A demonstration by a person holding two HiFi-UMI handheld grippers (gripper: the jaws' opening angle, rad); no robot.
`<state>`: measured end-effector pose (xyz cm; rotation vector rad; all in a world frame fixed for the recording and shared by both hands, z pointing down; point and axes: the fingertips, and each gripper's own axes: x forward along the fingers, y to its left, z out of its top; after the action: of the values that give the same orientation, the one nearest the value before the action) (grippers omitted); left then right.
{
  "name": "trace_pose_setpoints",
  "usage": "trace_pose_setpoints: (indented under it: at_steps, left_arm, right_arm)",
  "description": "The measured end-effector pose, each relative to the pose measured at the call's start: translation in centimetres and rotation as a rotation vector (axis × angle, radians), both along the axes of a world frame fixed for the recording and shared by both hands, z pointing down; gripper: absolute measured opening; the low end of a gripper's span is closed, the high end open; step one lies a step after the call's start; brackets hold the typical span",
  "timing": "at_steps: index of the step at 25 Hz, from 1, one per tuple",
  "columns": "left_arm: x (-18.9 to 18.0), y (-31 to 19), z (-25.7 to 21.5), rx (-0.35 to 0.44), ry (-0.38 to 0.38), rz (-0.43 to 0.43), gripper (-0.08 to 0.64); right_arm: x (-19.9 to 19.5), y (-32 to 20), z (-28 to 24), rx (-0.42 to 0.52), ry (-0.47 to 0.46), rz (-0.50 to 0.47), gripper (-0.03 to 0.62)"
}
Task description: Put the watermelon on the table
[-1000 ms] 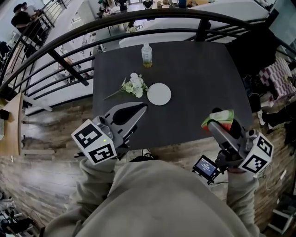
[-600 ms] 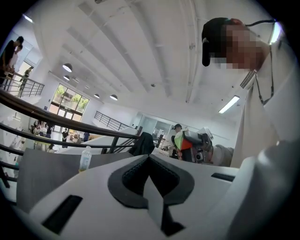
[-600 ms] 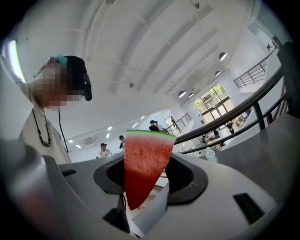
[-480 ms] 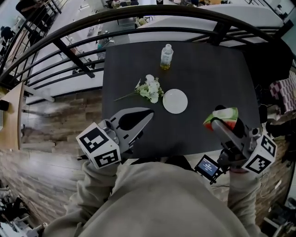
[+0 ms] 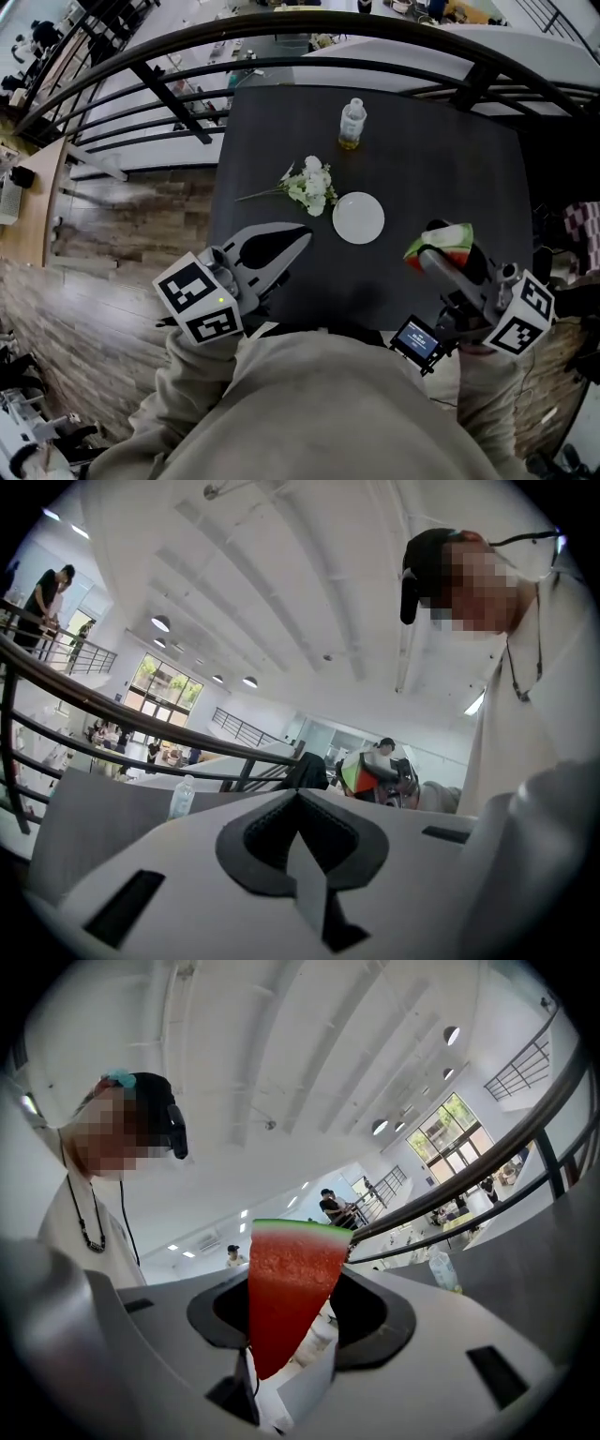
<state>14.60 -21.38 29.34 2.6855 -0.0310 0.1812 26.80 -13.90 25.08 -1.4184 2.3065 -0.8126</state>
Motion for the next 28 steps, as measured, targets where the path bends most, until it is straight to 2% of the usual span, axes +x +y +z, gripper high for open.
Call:
trace_pose_setpoints:
  at_steps: [5,9,15,20,28]
  left_arm:
    - [2.1,2.3,-1.3,0.045,-0.023,0.028,0.006]
    - [2.3,3.3,-0.9,0.049,-0.042,-0.020,0.006]
    - [1.6,3.7,-1.1,0.038,-0.043,-0.085,0.006]
    - [1.5,3.5,-1.6,0.068,-0.053,-0.101,0.006]
    - [2.8,2.7,-3.2,0.114,-0.008,-0.055,0.006]
  right_arm:
    - [3.1,0.2,-0.2,0.020,-0.006,-0.048,0.213]
    - [4.5,0.4,0.6,0.037,-0.043,-0.076,0.213]
    - [4.9,0.2,0.7,0.051,-0.029,-0.112,0.213]
    - [5.4,0.8,0.0,0.062,-0.011,-0.092,0.213]
    - [5.9,1.6,-0.5,0.077,0.007,-0.027,0.213]
